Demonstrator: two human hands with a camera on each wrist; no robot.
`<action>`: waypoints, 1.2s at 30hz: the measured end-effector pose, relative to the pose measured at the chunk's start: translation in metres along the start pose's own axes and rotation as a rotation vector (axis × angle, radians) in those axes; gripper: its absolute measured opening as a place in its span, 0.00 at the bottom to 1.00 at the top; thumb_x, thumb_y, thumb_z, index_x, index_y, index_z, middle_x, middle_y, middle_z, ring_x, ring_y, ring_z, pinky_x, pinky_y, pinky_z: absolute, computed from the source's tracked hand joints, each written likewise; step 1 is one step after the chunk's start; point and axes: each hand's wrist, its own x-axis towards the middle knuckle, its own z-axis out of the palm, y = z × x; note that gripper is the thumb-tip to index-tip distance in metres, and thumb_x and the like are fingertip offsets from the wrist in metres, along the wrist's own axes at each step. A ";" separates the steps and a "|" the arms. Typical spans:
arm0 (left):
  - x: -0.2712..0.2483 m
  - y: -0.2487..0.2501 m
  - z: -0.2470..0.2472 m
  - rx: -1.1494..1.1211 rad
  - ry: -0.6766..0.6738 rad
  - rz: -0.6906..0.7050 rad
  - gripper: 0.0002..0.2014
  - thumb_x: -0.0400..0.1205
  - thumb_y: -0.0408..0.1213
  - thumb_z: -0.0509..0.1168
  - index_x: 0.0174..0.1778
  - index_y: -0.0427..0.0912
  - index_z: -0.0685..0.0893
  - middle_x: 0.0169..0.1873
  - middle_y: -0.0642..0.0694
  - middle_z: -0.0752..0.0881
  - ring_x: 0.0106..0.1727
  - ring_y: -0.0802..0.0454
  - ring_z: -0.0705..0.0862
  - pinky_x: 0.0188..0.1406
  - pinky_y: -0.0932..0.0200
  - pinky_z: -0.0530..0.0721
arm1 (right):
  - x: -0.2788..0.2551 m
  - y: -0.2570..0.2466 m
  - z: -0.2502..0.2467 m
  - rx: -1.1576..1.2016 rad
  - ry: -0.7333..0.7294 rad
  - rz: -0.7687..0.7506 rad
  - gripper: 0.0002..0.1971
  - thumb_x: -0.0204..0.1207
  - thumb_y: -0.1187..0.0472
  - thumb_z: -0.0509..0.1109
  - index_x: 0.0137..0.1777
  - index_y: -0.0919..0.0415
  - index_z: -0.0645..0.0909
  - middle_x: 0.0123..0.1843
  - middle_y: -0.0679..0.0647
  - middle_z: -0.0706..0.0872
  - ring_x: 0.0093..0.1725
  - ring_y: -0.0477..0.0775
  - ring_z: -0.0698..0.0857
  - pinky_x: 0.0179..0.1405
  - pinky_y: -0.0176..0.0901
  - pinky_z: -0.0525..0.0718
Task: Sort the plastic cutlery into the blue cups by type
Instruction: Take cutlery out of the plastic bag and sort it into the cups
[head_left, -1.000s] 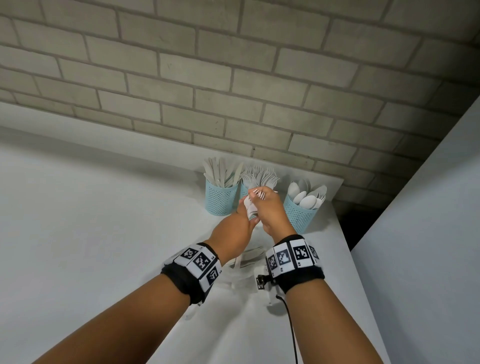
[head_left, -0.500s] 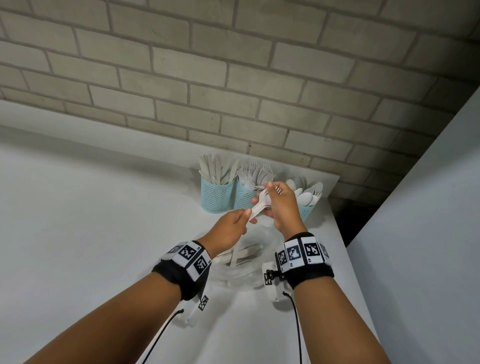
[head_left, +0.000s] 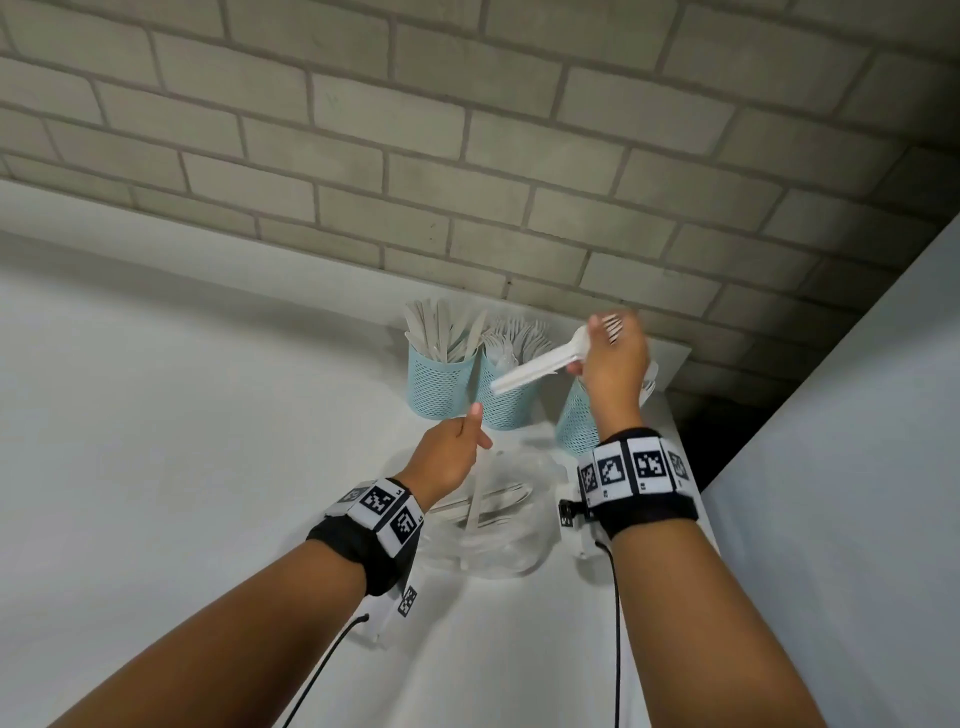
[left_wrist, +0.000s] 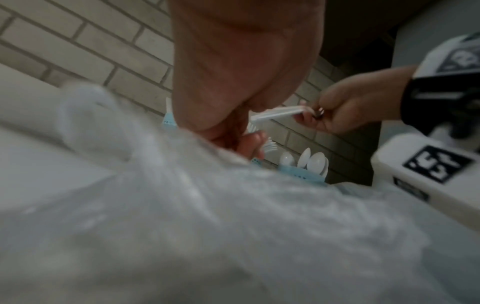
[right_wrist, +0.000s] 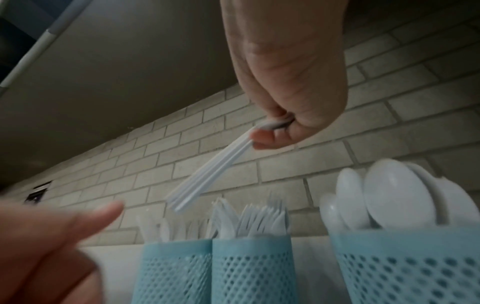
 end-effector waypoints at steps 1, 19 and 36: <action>0.000 -0.001 0.000 0.117 -0.038 0.005 0.29 0.88 0.52 0.44 0.48 0.35 0.84 0.37 0.43 0.83 0.41 0.45 0.80 0.48 0.54 0.77 | 0.005 -0.004 0.000 0.017 0.078 -0.061 0.03 0.83 0.61 0.62 0.46 0.56 0.74 0.39 0.49 0.80 0.41 0.58 0.85 0.27 0.43 0.88; 0.000 -0.020 0.012 0.733 -0.292 -0.056 0.39 0.70 0.48 0.76 0.69 0.36 0.64 0.60 0.38 0.80 0.61 0.39 0.80 0.58 0.47 0.81 | -0.004 0.025 0.044 -0.677 -0.235 -0.403 0.14 0.85 0.61 0.55 0.59 0.62 0.82 0.40 0.60 0.81 0.56 0.66 0.78 0.53 0.51 0.75; -0.001 -0.018 0.011 0.598 -0.261 -0.075 0.37 0.68 0.40 0.79 0.67 0.34 0.67 0.58 0.38 0.82 0.58 0.42 0.82 0.52 0.55 0.80 | -0.029 0.023 0.038 -0.526 -0.176 -0.564 0.12 0.78 0.67 0.59 0.52 0.61 0.84 0.54 0.58 0.86 0.57 0.61 0.77 0.55 0.51 0.76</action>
